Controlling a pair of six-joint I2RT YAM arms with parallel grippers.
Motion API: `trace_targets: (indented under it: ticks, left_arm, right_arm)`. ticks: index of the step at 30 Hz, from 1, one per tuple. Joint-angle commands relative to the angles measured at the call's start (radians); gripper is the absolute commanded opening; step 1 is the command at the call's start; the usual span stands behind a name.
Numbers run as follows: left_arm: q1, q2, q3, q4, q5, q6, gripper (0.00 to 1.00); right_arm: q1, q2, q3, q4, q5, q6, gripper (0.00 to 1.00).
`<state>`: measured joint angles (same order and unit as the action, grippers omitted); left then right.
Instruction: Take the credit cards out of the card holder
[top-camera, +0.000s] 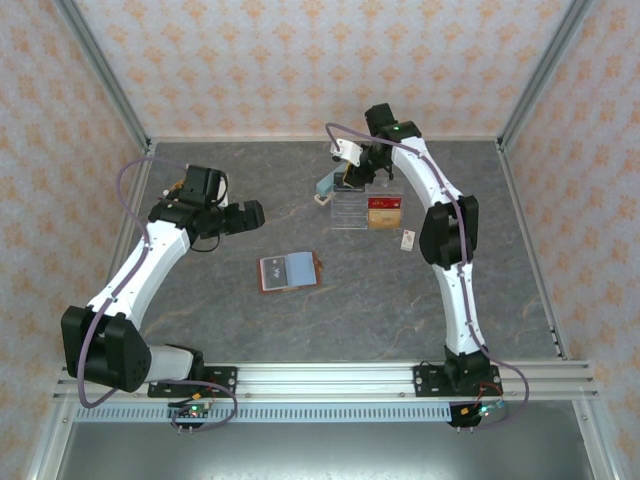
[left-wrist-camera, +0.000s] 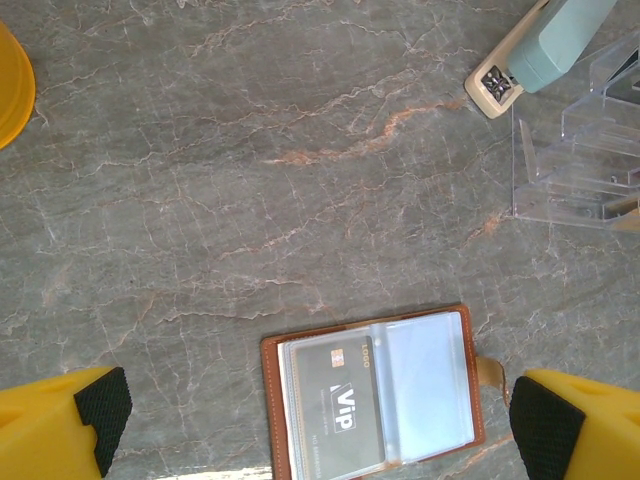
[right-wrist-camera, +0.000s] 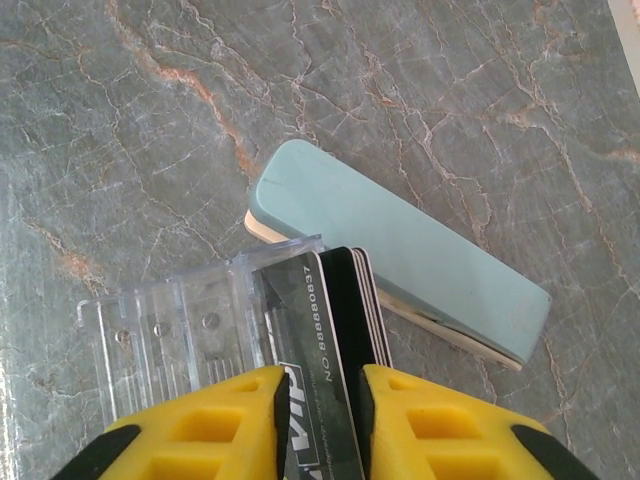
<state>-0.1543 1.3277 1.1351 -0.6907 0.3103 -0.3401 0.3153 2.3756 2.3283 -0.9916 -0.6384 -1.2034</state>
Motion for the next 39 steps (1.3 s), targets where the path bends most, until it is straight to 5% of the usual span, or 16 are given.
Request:
trace_targets:
  ticks: [1, 13, 21, 26, 29, 39]
  left_arm:
    - [0.009, -0.018, -0.017, 0.008, 0.004, 0.01, 1.0]
    - [0.007, -0.043, -0.023, -0.031, 0.006, -0.053, 1.0]
    - [0.007, -0.064, -0.105, -0.008, 0.027, -0.131, 1.0]
    - [0.007, -0.062, -0.176, 0.035, 0.053, -0.182, 1.0]
    - [0.008, -0.055, -0.208, 0.051, 0.043, -0.217, 1.0]
    - [0.072, -0.002, -0.227, 0.027, 0.01, -0.259, 1.0]
  right_arm:
    - [-0.002, -0.099, -0.039, 0.025, -0.018, 0.068, 0.29]
    - [0.013, -0.458, -0.483, 0.291, 0.051, 0.549, 0.36]
    - [0.108, -0.708, -0.796, 0.451, 0.27, 1.024, 0.36]
    - [0.157, -0.729, -0.825, 0.331, 0.425, 1.303, 0.33]
    - [0.168, -0.718, -0.845, 0.296, 0.399, 1.427, 0.33]
    - [0.408, -0.598, -0.851, 0.369, 0.485, 1.529, 0.54]
